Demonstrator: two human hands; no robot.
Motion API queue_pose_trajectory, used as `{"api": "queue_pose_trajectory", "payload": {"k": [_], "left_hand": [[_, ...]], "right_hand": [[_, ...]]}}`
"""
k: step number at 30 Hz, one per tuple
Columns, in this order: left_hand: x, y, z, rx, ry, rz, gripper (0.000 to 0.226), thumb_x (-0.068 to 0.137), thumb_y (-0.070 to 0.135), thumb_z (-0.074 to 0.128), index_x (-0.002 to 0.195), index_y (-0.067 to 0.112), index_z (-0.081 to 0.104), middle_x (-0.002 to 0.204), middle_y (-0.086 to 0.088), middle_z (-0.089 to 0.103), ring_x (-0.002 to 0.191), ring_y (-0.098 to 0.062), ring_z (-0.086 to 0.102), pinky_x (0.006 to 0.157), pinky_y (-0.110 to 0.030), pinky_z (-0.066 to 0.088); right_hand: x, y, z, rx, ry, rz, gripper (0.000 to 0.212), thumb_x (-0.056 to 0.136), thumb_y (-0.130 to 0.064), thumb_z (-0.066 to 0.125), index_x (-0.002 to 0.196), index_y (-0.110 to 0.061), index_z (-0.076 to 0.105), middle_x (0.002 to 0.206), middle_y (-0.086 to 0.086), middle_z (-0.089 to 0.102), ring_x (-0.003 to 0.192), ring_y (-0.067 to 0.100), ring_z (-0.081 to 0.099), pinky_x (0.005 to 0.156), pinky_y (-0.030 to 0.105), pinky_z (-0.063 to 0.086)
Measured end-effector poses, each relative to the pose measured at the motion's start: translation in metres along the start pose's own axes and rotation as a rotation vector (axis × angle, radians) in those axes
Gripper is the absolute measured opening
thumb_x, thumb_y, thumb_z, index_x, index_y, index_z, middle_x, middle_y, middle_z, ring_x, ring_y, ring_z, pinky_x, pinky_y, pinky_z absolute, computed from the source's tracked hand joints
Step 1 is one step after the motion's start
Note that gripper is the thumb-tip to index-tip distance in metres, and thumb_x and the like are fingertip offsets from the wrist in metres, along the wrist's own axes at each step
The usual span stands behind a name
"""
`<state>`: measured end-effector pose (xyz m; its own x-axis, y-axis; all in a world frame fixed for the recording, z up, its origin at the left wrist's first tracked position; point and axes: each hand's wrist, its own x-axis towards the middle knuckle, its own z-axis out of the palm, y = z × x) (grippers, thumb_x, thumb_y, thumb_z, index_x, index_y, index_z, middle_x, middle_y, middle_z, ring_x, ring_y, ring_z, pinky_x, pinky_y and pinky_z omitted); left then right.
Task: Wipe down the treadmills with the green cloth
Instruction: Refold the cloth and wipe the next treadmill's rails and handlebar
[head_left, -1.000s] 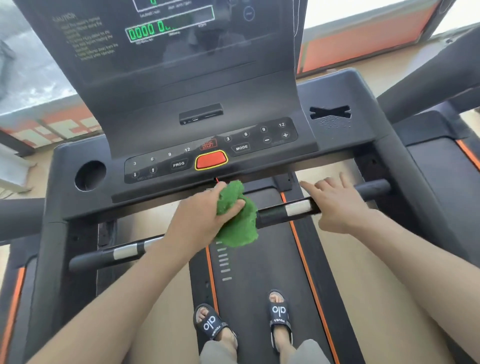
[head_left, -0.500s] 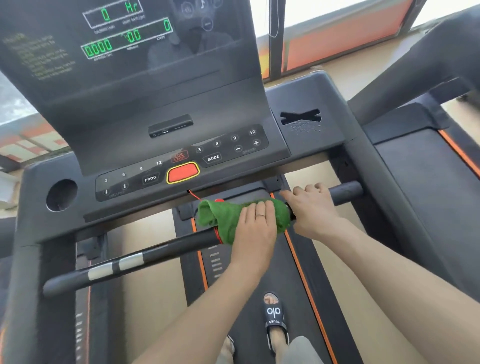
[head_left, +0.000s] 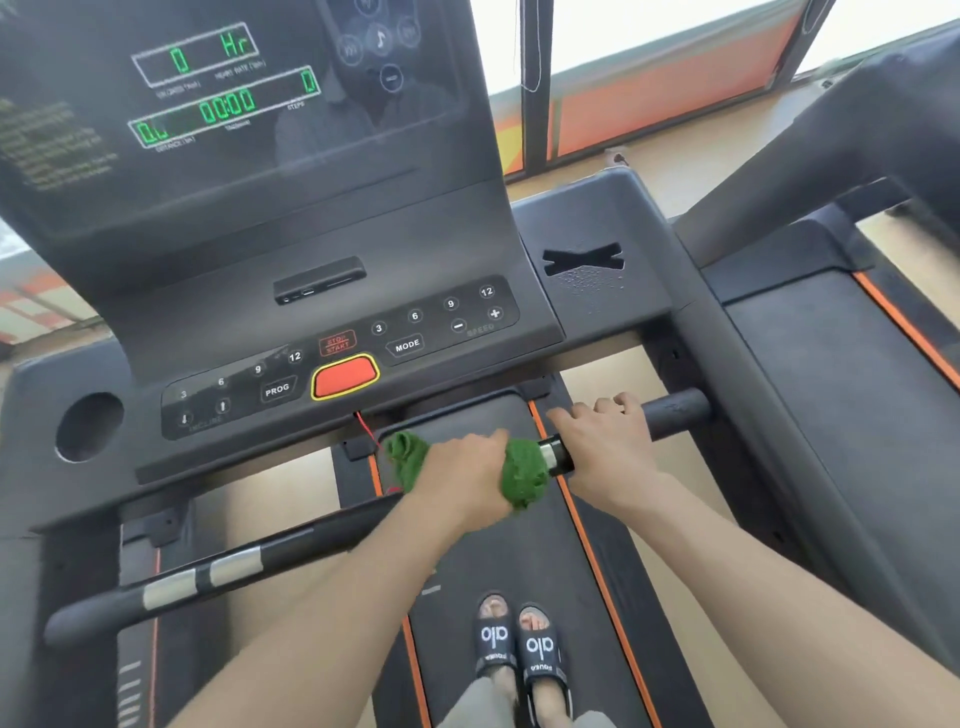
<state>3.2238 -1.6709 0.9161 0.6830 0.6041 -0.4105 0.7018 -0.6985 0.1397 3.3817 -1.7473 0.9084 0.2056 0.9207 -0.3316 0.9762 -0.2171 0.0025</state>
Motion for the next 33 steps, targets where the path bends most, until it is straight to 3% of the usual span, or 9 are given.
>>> {"api": "queue_pose_trajectory", "payload": {"k": [4,7,10,15,18,21,24,27,33], "left_hand": [[0.026,0.055,0.010,-0.091,0.152,-0.037,0.045,0.079,0.023,0.066,0.119,0.016,0.046,0.107,-0.006,0.067,0.095,-0.035,0.069,0.068,-0.037,0.039],[0.014,0.029,0.013,-0.067,0.179,0.061,0.049,0.081,0.041,0.070,0.115,0.017,0.045,0.104,-0.005,0.067,0.091,-0.036,0.069,0.064,-0.038,0.038],[-0.009,-0.020,0.017,-0.034,0.132,0.056,0.055,0.078,0.058,0.068,0.111,0.020,0.046,0.103,-0.003,0.069,0.091,-0.036,0.069,0.067,-0.039,0.043],[-0.022,-0.046,0.006,-0.040,-0.047,0.025,0.043,0.075,0.047,0.067,0.101,0.021,0.045,0.096,-0.003,0.066,0.089,-0.034,0.066,0.065,-0.036,0.040],[-0.003,-0.017,0.001,-0.063,-0.036,-0.016,0.038,0.077,0.036,0.069,0.106,0.020,0.049,0.101,-0.006,0.066,0.094,-0.035,0.065,0.068,-0.034,0.038],[0.023,0.038,0.003,-0.049,0.056,-0.012,0.049,0.082,0.027,0.068,0.124,0.014,0.046,0.109,-0.008,0.066,0.100,-0.035,0.066,0.069,-0.035,0.036],[0.038,0.074,0.010,-0.048,0.159,0.035,0.051,0.082,0.021,0.070,0.125,0.013,0.044,0.107,-0.006,0.067,0.092,-0.031,0.069,0.061,-0.034,0.036],[0.021,0.046,0.012,0.014,0.181,0.091,0.043,0.084,0.034,0.069,0.115,0.018,0.043,0.105,-0.002,0.066,0.093,-0.031,0.069,0.060,-0.035,0.037],[0.003,0.014,-0.009,-0.079,-0.061,-0.112,0.046,0.076,0.057,0.064,0.107,0.025,0.053,0.107,-0.004,0.068,0.104,-0.034,0.066,0.080,-0.037,0.048]], "right_hand": [[0.005,0.007,0.000,0.020,-0.035,0.008,0.057,0.071,-0.026,0.063,0.123,-0.022,0.042,0.115,-0.006,0.064,0.109,0.021,0.060,0.097,0.035,0.030],[0.005,0.009,-0.007,-0.007,-0.074,-0.048,0.075,0.073,-0.028,0.066,0.140,-0.019,0.033,0.125,-0.005,0.059,0.119,0.021,0.056,0.102,0.033,0.030],[0.003,0.011,-0.012,-0.023,-0.093,-0.078,0.085,0.072,-0.016,0.062,0.149,-0.016,0.025,0.133,-0.003,0.055,0.125,0.022,0.052,0.106,0.032,0.028],[-0.001,0.012,-0.017,0.007,-0.097,-0.104,0.090,0.070,-0.012,0.062,0.151,-0.016,0.022,0.139,-0.003,0.051,0.129,0.021,0.048,0.112,0.031,0.024],[0.002,0.011,-0.015,0.051,-0.078,-0.104,0.092,0.069,-0.009,0.062,0.152,-0.014,0.023,0.138,0.001,0.050,0.129,0.023,0.047,0.114,0.032,0.021],[-0.001,0.016,-0.015,0.152,-0.051,-0.135,0.087,0.070,-0.006,0.062,0.150,-0.010,0.028,0.138,0.005,0.049,0.127,0.026,0.044,0.110,0.030,0.023],[-0.014,0.050,-0.021,-0.046,0.026,-0.128,0.088,0.073,-0.015,0.062,0.152,-0.011,0.025,0.143,0.004,0.043,0.142,0.028,0.029,0.122,0.037,0.011],[-0.035,0.091,-0.026,-0.173,-0.006,-0.069,0.096,0.073,-0.019,0.061,0.157,-0.010,0.014,0.153,0.004,0.035,0.153,0.025,0.012,0.125,0.040,-0.004],[-0.037,0.110,-0.015,-0.085,0.042,-0.189,0.097,0.067,-0.014,0.059,0.156,-0.011,0.020,0.156,0.003,0.033,0.154,0.025,0.009,0.125,0.040,-0.004]]}}
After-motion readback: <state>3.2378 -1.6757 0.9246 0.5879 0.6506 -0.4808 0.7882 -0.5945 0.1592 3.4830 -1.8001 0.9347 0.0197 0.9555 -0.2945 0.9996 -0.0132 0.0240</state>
